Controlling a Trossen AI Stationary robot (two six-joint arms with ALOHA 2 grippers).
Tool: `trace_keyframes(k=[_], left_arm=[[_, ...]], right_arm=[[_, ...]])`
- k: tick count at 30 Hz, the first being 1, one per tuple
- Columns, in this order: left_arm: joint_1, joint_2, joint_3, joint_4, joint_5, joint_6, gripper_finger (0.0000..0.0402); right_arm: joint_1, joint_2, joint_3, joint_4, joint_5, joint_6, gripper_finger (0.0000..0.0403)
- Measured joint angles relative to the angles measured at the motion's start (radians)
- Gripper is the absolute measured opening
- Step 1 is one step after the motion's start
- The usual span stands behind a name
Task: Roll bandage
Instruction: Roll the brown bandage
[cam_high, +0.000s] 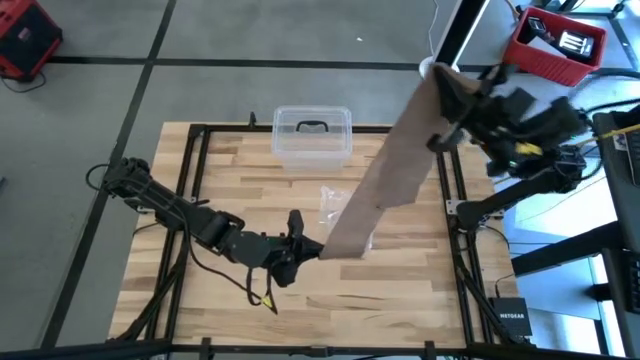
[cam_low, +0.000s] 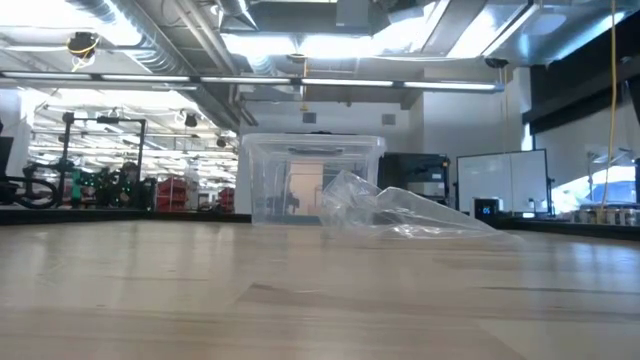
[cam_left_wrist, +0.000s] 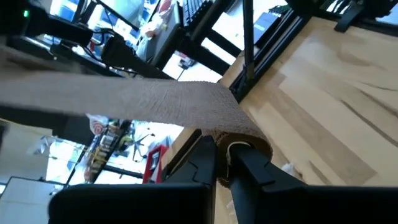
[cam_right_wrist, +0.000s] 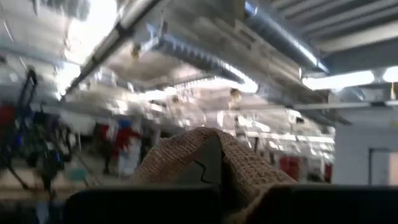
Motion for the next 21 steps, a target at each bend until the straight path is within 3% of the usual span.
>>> trace_keyframes(k=[6, 13, 21], left_arm=[[-0.022, 0.0, 0.0, -0.003, -0.041, -0.011, 0.0017], [-0.035, 0.001, 0.0, 0.036, -0.043, 0.044, 0.0017], [-0.077, 0.001, 0.0, 0.162, -0.069, 0.173, 0.0017]], right_arm=[[-0.189, 0.0, 0.0, -0.279, -0.035, 0.221, 0.0002], [-0.401, 0.054, 0.0, -0.517, -0.197, 0.444, 0.0002], [-0.519, 0.176, -0.021, -0.804, -0.327, 0.476, 0.0002]])
